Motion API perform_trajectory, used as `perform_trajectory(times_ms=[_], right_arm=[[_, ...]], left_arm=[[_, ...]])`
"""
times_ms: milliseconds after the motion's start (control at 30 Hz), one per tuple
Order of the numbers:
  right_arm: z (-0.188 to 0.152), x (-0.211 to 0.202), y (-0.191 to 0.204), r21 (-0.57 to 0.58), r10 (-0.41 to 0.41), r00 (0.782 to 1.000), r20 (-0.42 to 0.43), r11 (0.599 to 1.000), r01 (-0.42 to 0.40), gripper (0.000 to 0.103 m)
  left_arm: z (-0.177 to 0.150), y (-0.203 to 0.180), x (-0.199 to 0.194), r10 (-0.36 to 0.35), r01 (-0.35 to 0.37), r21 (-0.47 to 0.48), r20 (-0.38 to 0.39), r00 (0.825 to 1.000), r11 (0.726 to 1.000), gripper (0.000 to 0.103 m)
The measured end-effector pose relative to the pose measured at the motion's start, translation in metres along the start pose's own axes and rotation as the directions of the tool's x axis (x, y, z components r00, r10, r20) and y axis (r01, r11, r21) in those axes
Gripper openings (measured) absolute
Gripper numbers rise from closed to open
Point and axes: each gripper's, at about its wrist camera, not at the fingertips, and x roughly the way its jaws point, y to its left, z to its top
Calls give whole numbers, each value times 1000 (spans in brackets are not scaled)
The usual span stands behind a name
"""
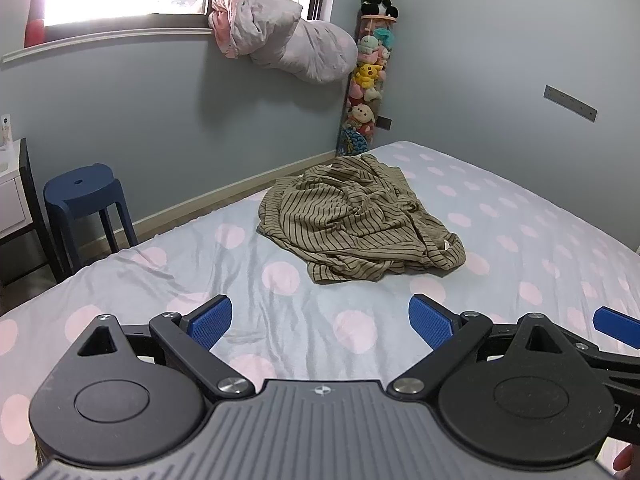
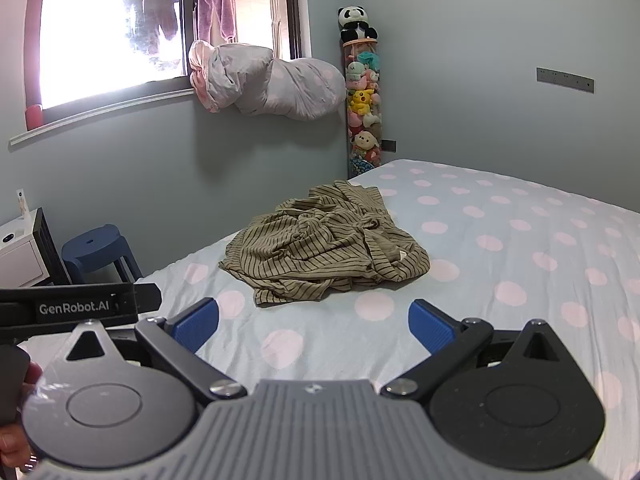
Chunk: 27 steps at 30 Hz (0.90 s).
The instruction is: Fold clothes
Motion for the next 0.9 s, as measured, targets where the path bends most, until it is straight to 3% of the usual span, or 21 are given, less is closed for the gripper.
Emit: perform_trajectory(times_ms=[400, 700, 900], right_arm=[[-2, -1, -5, 16, 11, 1000, -4, 1000, -11, 102], [0, 3, -14, -46, 16, 999, 32, 999, -15, 102], [3, 14, -29, -61, 12, 999, 51, 998, -9, 102]], left_arm=[[1, -5, 0, -5, 5, 11, 14, 1000, 1000, 97], [12, -23, -6, 19, -34, 113, 133, 991, 993, 98], [26, -35, 13, -1, -22, 178, 126, 992, 984, 98]])
